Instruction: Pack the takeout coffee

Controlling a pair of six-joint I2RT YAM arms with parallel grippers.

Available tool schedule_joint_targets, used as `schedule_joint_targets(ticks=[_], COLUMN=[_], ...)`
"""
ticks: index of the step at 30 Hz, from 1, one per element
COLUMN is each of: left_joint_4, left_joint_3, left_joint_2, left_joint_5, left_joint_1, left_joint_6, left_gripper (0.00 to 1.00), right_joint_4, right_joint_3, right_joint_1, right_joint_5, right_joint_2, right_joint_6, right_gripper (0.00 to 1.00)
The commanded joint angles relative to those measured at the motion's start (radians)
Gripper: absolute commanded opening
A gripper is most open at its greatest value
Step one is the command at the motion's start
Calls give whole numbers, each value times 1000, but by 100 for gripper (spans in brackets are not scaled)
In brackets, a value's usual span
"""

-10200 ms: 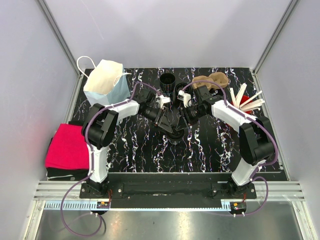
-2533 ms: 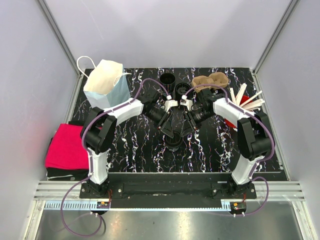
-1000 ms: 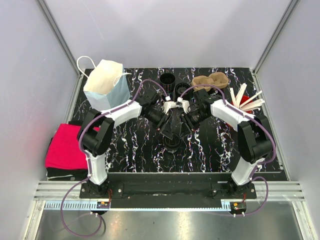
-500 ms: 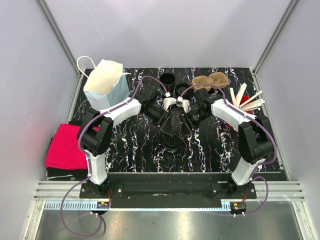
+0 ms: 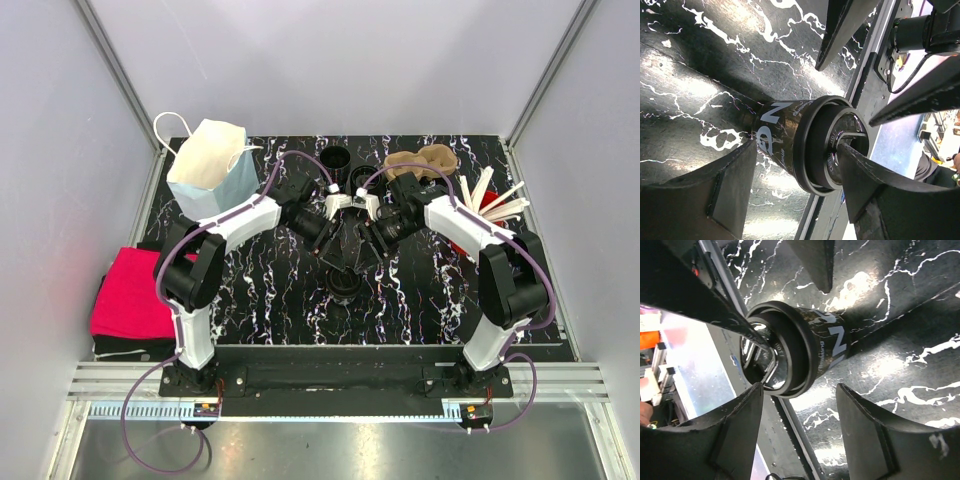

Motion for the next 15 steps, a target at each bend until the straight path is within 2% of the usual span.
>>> schedule_joint_targets(ticks=[1,15], left_joint_4=[18,32], left_joint_3=[43,34], left_joint_2=[-5,-48], left_joint_5=[34,39], left_joint_1=[1,3], left_joint_6=[0,-6], left_gripper=[68,68], right_joint_4=[7,69], right_joint_3=[39,19], right_joint_1=[0,32], right_joint_5=[-74,-62], right_joint_2=[12,53], right_joint_6=[22,58], right_gripper=[69,70])
